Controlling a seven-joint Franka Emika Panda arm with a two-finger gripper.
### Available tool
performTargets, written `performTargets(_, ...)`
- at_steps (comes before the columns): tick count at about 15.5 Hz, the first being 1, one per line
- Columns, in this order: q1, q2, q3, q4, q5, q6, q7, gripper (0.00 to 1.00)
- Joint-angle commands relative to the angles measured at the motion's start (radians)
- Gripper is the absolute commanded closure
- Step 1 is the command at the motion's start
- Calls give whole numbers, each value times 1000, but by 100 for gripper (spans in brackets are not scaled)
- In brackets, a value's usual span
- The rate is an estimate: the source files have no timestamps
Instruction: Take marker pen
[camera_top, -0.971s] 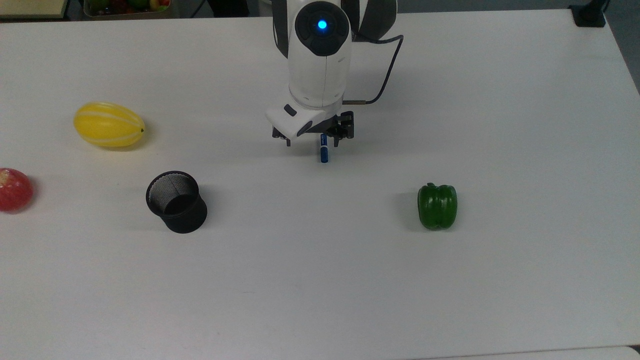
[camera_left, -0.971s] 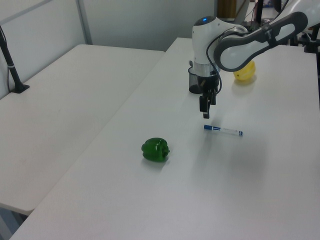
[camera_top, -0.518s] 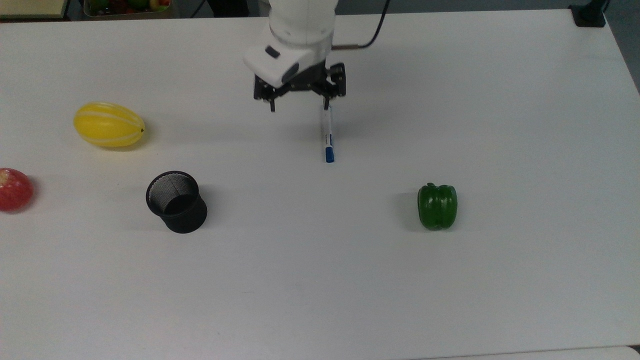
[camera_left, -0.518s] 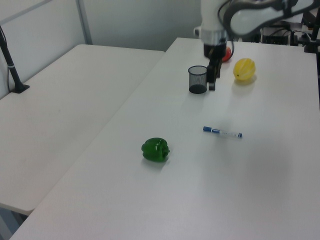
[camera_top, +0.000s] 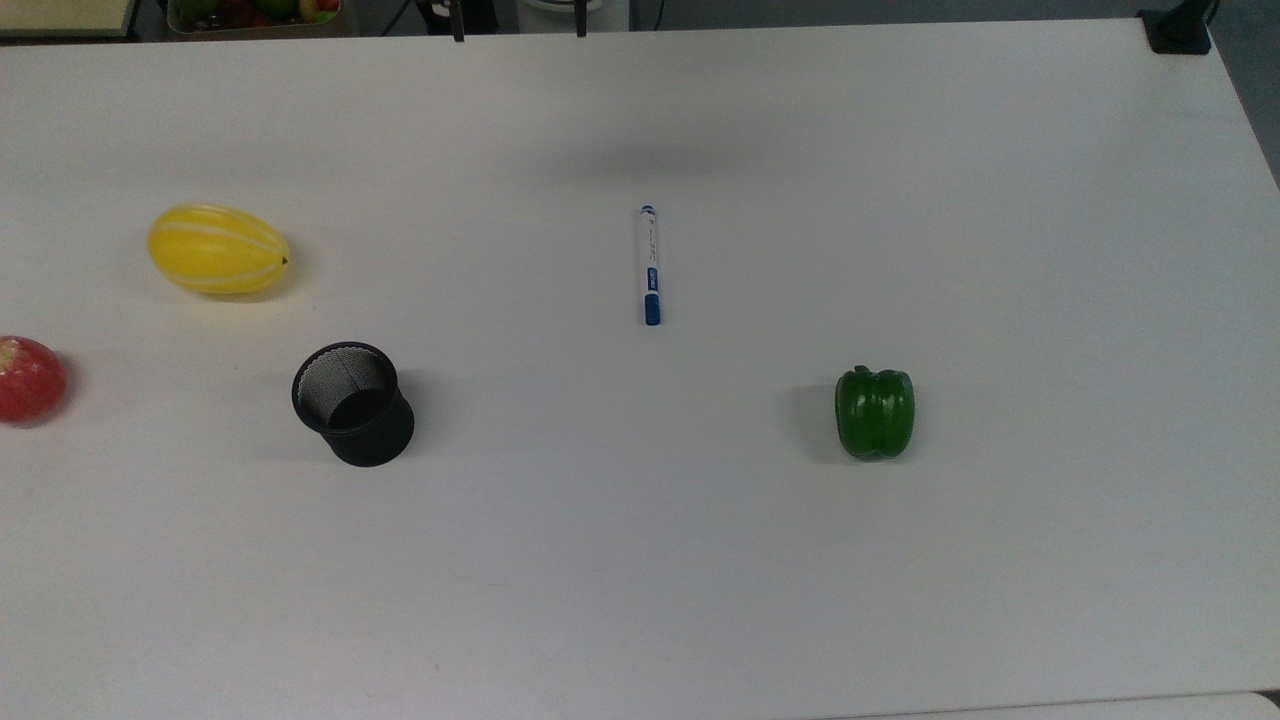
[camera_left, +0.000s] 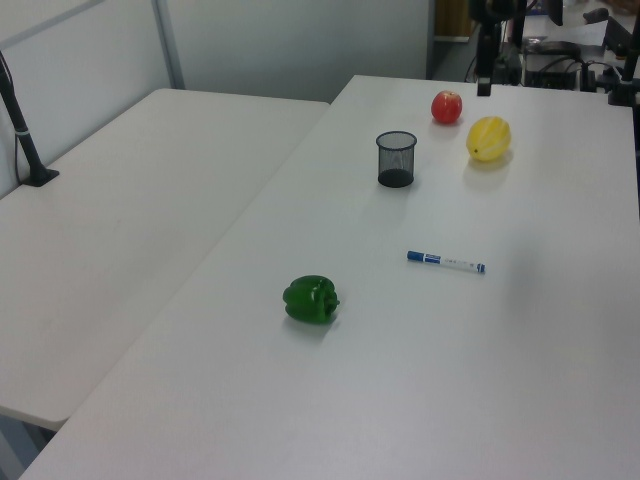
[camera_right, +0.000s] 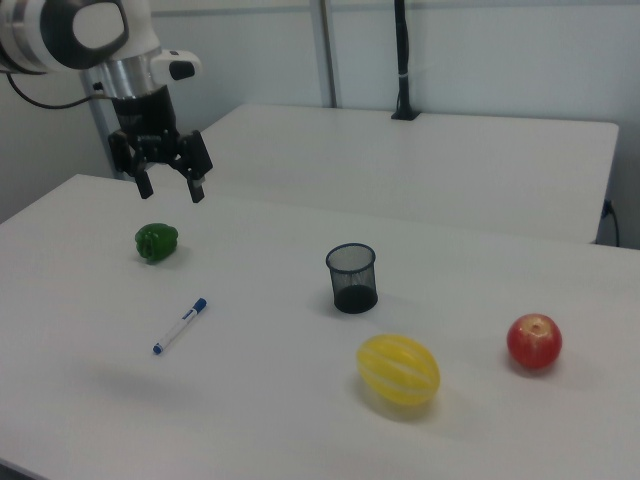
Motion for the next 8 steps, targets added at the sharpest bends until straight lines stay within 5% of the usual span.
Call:
performTargets(1,-10,-57,-6,-43,7,-43,-27,0)
performTargets(8,-16,-48,-6,-37,7,-40,-14,0)
